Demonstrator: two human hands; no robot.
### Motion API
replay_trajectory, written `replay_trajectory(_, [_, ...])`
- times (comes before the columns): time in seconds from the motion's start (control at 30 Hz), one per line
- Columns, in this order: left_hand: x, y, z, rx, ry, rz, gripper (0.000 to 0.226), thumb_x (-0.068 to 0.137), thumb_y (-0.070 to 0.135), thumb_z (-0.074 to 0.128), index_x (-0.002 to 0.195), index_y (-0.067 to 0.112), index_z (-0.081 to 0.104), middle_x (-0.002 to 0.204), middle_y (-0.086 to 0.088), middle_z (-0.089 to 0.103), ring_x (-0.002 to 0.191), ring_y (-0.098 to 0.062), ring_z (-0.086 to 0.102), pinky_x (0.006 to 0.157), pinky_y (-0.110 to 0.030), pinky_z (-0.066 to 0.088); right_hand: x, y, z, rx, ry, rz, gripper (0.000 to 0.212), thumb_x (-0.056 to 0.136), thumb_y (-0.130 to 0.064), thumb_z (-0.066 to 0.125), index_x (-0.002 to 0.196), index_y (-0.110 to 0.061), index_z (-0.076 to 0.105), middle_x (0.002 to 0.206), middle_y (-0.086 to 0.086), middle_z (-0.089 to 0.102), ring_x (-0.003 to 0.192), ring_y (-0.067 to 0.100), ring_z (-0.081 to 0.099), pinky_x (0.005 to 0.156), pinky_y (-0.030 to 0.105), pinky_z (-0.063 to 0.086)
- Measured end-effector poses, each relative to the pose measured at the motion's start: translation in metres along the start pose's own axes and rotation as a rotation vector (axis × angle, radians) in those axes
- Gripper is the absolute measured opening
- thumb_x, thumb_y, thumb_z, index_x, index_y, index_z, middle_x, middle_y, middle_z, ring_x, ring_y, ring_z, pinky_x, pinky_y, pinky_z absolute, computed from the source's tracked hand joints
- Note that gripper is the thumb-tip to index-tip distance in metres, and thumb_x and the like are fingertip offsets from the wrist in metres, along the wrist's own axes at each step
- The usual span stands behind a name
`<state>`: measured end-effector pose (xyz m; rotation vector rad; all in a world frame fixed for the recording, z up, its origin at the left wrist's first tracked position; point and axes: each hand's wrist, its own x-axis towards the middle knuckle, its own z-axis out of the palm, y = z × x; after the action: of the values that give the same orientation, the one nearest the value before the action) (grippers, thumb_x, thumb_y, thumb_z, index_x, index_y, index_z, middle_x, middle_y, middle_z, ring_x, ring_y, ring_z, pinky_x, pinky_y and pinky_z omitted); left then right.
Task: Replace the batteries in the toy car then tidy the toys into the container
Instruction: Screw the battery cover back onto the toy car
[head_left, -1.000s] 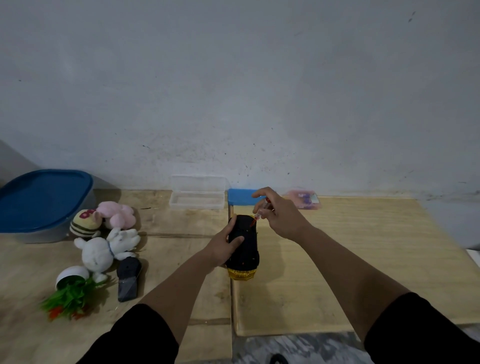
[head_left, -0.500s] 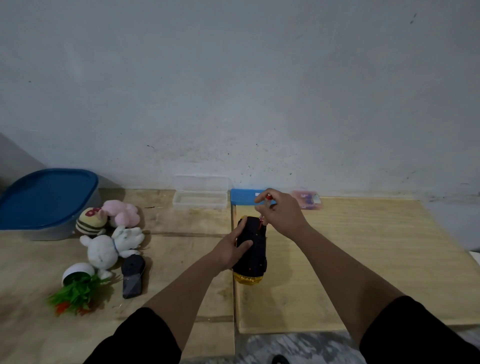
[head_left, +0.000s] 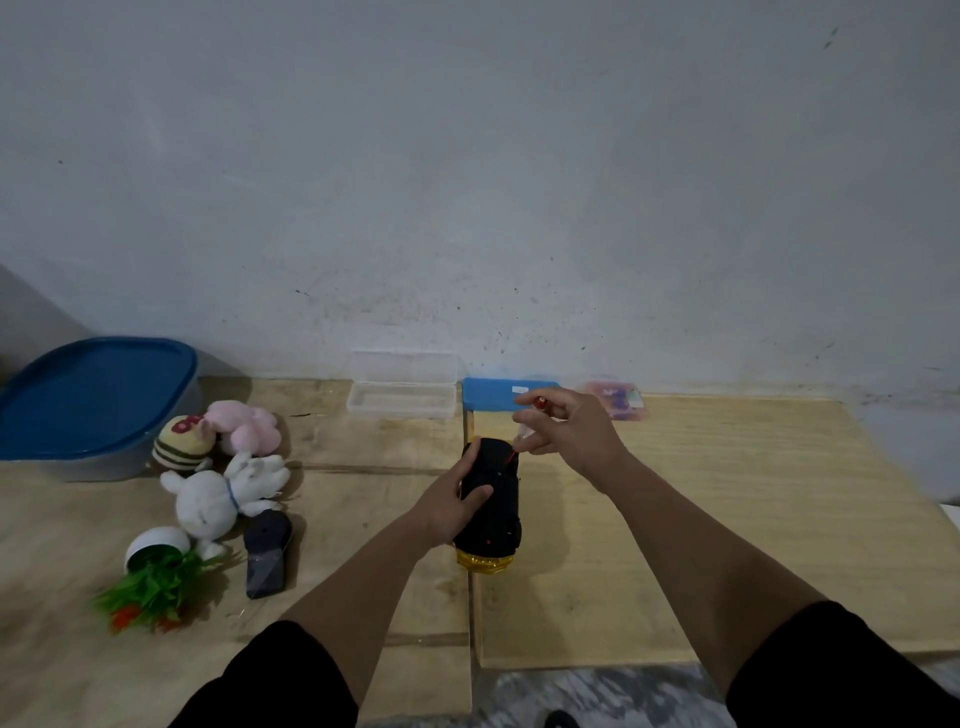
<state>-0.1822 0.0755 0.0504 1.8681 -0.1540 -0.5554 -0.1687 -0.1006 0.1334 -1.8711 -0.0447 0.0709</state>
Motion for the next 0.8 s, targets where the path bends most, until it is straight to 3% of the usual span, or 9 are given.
replay_trajectory(0.1, [0.001, 0.001, 0.000, 0.015, -0.023, 0.013, 0.069, 0.096, 0.033, 0.049, 0.148, 0.040, 0.005, 0.146, -0.004, 0.040, 0.122, -0.020, 0.047, 0.097, -0.041, 0.049, 0.001, 0.001, -0.002, -0.016, 0.077, -0.012, 0.022, 0.078, -0.019, 0.073, 0.087, -0.004, 0.061, 0.085, 0.018, 0.068, 0.065, 0.025, 0.072, 0.062, 0.030, 0.058])
replay_trajectory(0.17, [0.002, 0.003, 0.000, 0.003, -0.040, 0.017, 0.069, 0.096, 0.034, 0.049, 0.148, 0.041, 0.005, 0.146, -0.001, 0.039, 0.124, -0.020, 0.046, 0.097, -0.040, 0.048, 0.004, 0.000, 0.000, -0.018, 0.058, -0.021, 0.022, 0.081, -0.017, 0.071, 0.088, -0.002, 0.057, 0.088, 0.019, 0.066, 0.065, 0.024, 0.072, 0.064, 0.030, 0.059])
replay_trajectory(0.23, [0.004, 0.005, 0.002, -0.006, -0.050, 0.032, 0.069, 0.095, 0.035, 0.050, 0.149, 0.039, 0.006, 0.142, 0.004, 0.040, 0.123, -0.016, 0.045, 0.098, -0.038, 0.047, 0.005, -0.002, 0.004, -0.007, -0.012, -0.046, 0.014, 0.087, -0.014, 0.063, 0.100, -0.012, 0.059, 0.095, 0.018, 0.064, 0.067, 0.023, 0.072, 0.067, 0.028, 0.059])
replay_trajectory(0.37, [0.008, 0.010, 0.005, 0.004, -0.075, 0.072, 0.061, 0.095, 0.037, 0.050, 0.145, 0.044, 0.017, 0.131, 0.009, 0.047, 0.119, -0.017, 0.049, 0.089, -0.030, 0.052, 0.008, -0.009, 0.011, -0.027, -0.128, -0.060, 0.031, 0.097, -0.026, 0.045, 0.122, -0.043, 0.049, 0.104, 0.005, 0.056, 0.077, 0.019, 0.072, 0.073, 0.019, 0.056])
replay_trajectory(0.47, [0.011, 0.013, 0.005, -0.032, -0.062, 0.048, 0.056, 0.096, 0.033, 0.049, 0.142, 0.046, 0.020, 0.124, 0.008, 0.048, 0.111, -0.015, 0.051, 0.077, -0.022, 0.052, 0.012, -0.012, 0.014, -0.051, -0.124, -0.079, 0.020, 0.099, -0.024, 0.040, 0.113, -0.032, 0.052, 0.102, 0.008, 0.053, 0.075, 0.020, 0.073, 0.073, 0.021, 0.057])
replay_trajectory(0.6, [0.015, 0.008, -0.001, -0.067, -0.025, 0.020, 0.068, 0.094, 0.038, 0.051, 0.147, 0.045, 0.009, 0.140, 0.004, 0.044, 0.119, -0.019, 0.052, 0.089, -0.032, 0.053, 0.020, -0.008, 0.008, -0.061, -0.006, -0.067, 0.007, 0.095, -0.012, 0.048, 0.101, -0.015, 0.046, 0.108, 0.013, 0.058, 0.069, 0.022, 0.072, 0.068, 0.028, 0.059])
replay_trajectory(0.67, [0.016, 0.006, -0.004, -0.054, -0.031, 0.025, 0.070, 0.093, 0.040, 0.051, 0.147, 0.044, 0.007, 0.140, 0.008, 0.041, 0.123, -0.018, 0.048, 0.094, -0.036, 0.050, 0.021, -0.006, 0.005, -0.034, 0.021, -0.043, 0.014, 0.090, -0.011, 0.057, 0.097, -0.013, 0.045, 0.106, 0.018, 0.059, 0.067, 0.024, 0.072, 0.070, 0.035, 0.060])
replay_trajectory(0.8, [0.019, 0.009, -0.001, -0.027, -0.074, 0.041, 0.065, 0.093, 0.042, 0.052, 0.145, 0.047, 0.013, 0.141, 0.011, 0.040, 0.125, -0.014, 0.044, 0.099, -0.038, 0.048, 0.021, -0.009, 0.009, -0.096, -0.010, -0.081, 0.028, 0.093, -0.030, 0.053, 0.120, -0.036, 0.047, 0.107, 0.003, 0.054, 0.070, 0.018, 0.072, 0.070, 0.022, 0.058])
